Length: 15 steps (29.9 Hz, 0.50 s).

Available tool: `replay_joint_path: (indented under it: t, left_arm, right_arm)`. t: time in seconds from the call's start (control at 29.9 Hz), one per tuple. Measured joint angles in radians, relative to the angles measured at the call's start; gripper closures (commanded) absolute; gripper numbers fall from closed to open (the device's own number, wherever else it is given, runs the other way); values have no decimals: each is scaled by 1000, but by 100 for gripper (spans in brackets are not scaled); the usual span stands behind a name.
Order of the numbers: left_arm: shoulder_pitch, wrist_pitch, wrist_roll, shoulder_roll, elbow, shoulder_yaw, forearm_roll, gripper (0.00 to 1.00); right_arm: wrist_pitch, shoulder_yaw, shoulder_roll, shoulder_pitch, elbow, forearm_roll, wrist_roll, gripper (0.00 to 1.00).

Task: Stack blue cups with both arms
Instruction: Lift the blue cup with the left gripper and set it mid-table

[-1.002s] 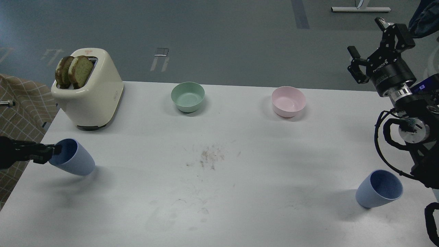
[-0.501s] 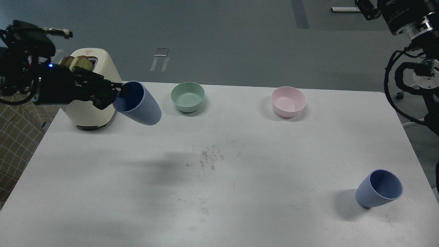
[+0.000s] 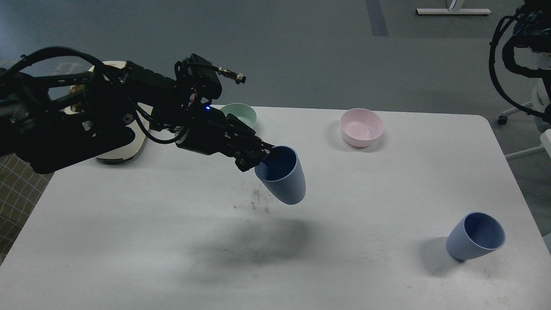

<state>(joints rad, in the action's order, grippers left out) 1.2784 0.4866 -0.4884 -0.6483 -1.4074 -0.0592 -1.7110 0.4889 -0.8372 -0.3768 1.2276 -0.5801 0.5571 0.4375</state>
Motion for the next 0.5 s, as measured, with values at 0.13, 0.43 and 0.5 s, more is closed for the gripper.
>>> replay_joint_path:
  t: [0.13,0.43,0.5]
  left_arm:
    - [3,2,0,100,72,3,-36,100]
    - [7,2,0,238,207,17,-200,100]
    - [6,2,0,249,229,38,-237,100]
  right_arm:
    - [0,1,-1,-6,0,0,0,0]
    - [0,1,-1,-15,0,0,0,0]
    - [0,1,-1,-17,0,0,1,0]
